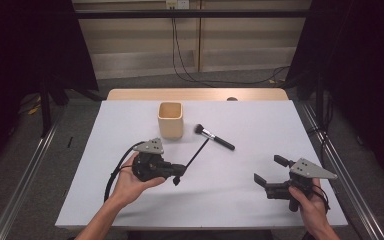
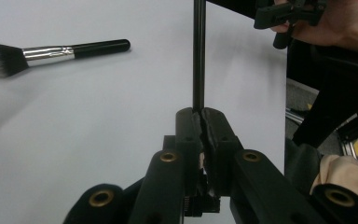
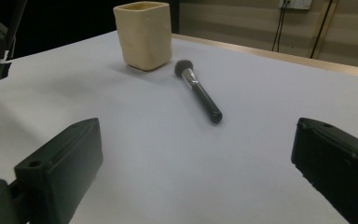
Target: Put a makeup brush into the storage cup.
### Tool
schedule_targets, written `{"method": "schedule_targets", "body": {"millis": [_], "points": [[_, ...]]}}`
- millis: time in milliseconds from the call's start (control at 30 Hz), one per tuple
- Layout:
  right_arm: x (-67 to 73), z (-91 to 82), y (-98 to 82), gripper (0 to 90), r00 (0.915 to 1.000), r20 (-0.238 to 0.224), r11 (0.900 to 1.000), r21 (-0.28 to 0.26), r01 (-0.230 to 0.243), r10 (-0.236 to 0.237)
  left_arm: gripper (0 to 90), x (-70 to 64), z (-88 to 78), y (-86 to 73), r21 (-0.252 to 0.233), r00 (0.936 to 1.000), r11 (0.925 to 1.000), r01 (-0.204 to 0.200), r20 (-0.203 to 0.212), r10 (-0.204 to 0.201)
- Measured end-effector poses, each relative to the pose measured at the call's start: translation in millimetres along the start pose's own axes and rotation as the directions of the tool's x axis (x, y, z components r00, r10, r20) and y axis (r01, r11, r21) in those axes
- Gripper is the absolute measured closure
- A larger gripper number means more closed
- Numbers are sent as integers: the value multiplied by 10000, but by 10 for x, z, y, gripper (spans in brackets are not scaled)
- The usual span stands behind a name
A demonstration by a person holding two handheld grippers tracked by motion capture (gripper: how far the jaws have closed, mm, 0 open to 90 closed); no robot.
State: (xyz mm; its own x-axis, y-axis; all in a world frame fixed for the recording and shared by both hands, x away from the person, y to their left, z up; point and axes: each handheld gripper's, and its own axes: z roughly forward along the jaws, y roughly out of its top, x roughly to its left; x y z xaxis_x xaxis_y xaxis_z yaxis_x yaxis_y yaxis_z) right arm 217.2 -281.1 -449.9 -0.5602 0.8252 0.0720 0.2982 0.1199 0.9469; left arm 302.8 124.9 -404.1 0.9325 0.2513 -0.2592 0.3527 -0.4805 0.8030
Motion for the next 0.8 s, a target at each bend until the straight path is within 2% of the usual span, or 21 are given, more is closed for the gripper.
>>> {"method": "schedule_targets", "body": {"millis": [33, 67, 133, 200, 400, 533, 600, 633, 667, 700, 733, 800], "points": [[0, 0, 0, 16, 10000, 0, 10000, 0, 0, 0, 856, 0, 0, 0, 0, 10000, 10000, 0, 0, 0], [7, 10, -2, 20, 9999, -90, 9999, 52, 117, -117, 856, -36, 35, 27, 148, 9997, 9999, 27, 226, -30], [13, 18, -4, 20, 9997, -159, 9998, 62, 187, -186, 856, -55, 51, 38, 245, 9996, 9997, 26, 276, -33], [26, 34, -2, 16, 9992, -325, 9997, 69, 245, -242, 856, -115, 98, 73, 588, 9990, 9982, -90, 434, 64], [86, 110, 22, 16, 9987, -466, 9996, 211, 198, -188, 856, -162, 133, 148, 1001, 9968, 9943, -356, 746, 282], [151, 157, 44, 14, 9964, -807, 9987, 403, 305, -272, 856, -182, 152, 186, 1584, 9953, 9845, -748, 728, 639], [179, 182, 70, 12, 9934, -1104, 9986, 390, 353, -308, 856, -196, 165, 190, 1723, 9937, 9808, -916, 789, 790], [179, 182, 70, 12, 9934, -1104, 9986, 390, 353, -308, 856, -204, 166, 190, 1700, 9934, 9806, -975, 767, 855], [196, 189, 97, 11, 9914, -1268, 9983, 428, 388, -331, 856, -206, 172, 187, 1727, 9924, 9804, -951, 938, 797], [207, 186, 111, 12, 9903, -1337, 9980, 458, 434, -369, 856, -219, 184, 178, 1929, 9928, 9767, -944, 912, 779], [207, 186, 111, 12, 9903, -1337, 9980, 458, 434, -369, 856, -219, 184, 178, 1929, 9928, 9767, -944, 912, 779], [226, 180, 131, 12, 9875, -1516, 9973, 509, 524, -441, 856, -233, 197, 174, 2280, 9924, 9687, -984, 948, 785]]}}
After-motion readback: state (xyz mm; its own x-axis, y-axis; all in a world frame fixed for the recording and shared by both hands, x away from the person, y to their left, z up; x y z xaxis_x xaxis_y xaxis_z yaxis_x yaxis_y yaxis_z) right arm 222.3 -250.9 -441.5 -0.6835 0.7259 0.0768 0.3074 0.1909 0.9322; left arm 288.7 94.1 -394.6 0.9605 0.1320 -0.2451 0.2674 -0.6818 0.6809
